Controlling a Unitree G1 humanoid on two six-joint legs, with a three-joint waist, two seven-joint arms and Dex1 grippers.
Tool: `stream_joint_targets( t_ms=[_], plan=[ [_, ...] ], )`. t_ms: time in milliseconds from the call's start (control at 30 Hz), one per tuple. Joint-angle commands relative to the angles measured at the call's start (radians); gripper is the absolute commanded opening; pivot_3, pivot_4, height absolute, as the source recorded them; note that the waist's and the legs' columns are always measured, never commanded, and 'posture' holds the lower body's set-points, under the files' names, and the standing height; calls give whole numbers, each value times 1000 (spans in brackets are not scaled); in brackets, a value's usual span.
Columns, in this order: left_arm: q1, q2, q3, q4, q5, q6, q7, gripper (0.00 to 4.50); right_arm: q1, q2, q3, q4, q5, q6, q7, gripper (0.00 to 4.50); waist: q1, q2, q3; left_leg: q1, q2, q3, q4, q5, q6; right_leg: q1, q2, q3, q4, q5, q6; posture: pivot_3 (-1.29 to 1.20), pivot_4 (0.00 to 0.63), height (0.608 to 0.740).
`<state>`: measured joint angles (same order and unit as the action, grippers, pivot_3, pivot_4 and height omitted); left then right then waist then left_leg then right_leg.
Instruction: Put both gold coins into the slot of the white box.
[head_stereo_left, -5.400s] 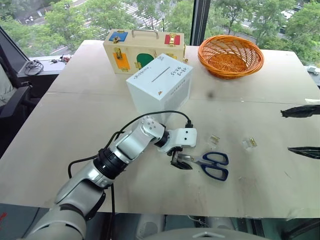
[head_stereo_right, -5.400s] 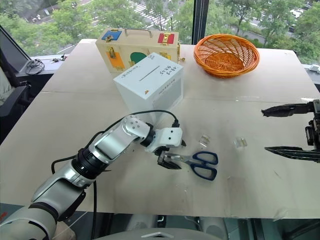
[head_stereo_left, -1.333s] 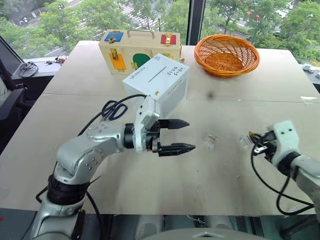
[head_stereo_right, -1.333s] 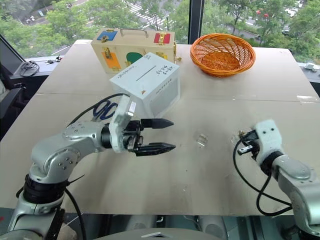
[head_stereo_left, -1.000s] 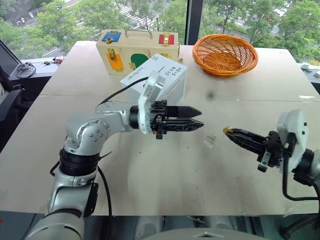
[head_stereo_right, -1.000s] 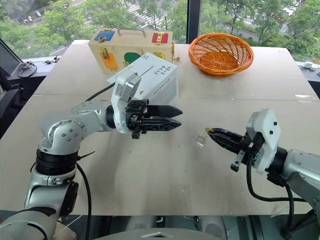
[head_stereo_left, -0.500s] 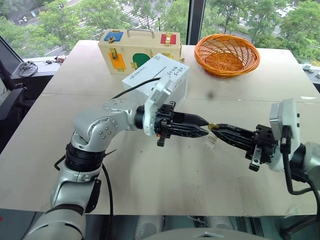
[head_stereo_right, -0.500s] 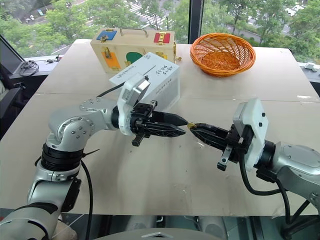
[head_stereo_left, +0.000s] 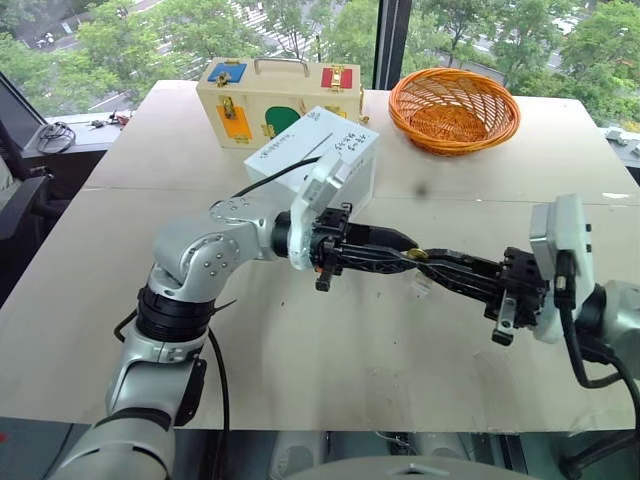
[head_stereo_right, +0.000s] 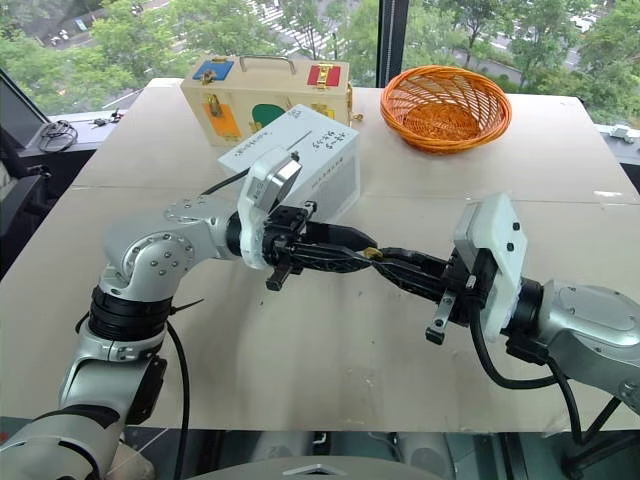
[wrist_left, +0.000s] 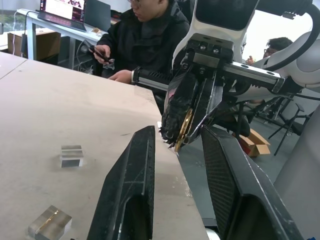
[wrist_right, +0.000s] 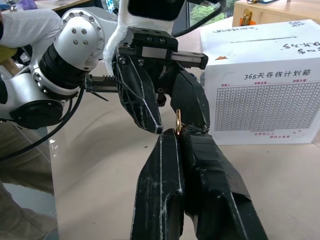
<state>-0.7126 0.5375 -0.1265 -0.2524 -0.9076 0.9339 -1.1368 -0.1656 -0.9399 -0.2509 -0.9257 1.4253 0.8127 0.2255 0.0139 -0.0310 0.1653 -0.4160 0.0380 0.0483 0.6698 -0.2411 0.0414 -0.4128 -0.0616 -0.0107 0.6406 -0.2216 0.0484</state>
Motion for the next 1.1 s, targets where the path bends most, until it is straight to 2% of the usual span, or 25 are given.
stream_joint_targets(
  t_ms=[33,67,100,133,267,533,667,767,833,1100],
  plan=[
    [-23,-3,15,-11,-14,-2,-10,557,2,-14,-6,-23,24,-38,-5,0,0,0,0,0,0,0,0,0,0,0,0,0,0,0,0,0,150,740],
    [-23,-3,13,-13,-15,0,-13,557,1,-15,-5,-24,29,-41,-7,0,0,0,0,0,0,0,0,0,0,0,0,0,0,0,0,0,150,740],
    [-22,-4,12,-15,-15,1,-15,260,3,-17,-4,-26,32,-44,-8,0,0,0,0,0,0,0,0,0,0,0,0,0,0,0,0,0,150,740],
    [-22,-5,12,-16,-18,5,-17,229,5,-19,-3,-29,35,-46,-9,0,0,0,0,0,0,0,0,0,0,0,0,0,0,0,0,0,150,740],
    [-20,-11,19,-14,-29,15,-15,225,19,-27,0,-38,45,-55,-14,0,0,0,0,0,0,0,0,0,0,0,0,0,0,0,0,0,150,740],
    [-50,-39,109,46,-169,158,58,199,57,-51,-9,-43,57,-88,11,0,0,0,0,0,0,0,0,0,0,0,0,0,0,0,1,0,150,740],
    [-55,-31,126,58,-188,179,72,199,73,-68,-16,-41,55,-107,23,0,0,0,0,0,0,0,0,0,0,0,0,0,0,0,1,0,150,740],
    [-48,-28,124,48,-175,170,78,807,82,-76,-20,-40,51,-116,30,0,0,0,0,0,0,0,0,0,0,0,0,0,0,0,0,0,150,740],
    [-41,-17,108,32,-157,157,55,1599,84,-79,-21,-38,50,-119,33,0,0,0,0,0,0,0,0,0,0,0,0,0,0,0,0,0,150,740],
    [-11,10,57,-15,-100,98,-12,1599,90,-84,-24,-36,43,-124,35,0,0,0,0,0,0,0,0,0,0,0,0,0,0,0,0,0,150,740]
  ],
)
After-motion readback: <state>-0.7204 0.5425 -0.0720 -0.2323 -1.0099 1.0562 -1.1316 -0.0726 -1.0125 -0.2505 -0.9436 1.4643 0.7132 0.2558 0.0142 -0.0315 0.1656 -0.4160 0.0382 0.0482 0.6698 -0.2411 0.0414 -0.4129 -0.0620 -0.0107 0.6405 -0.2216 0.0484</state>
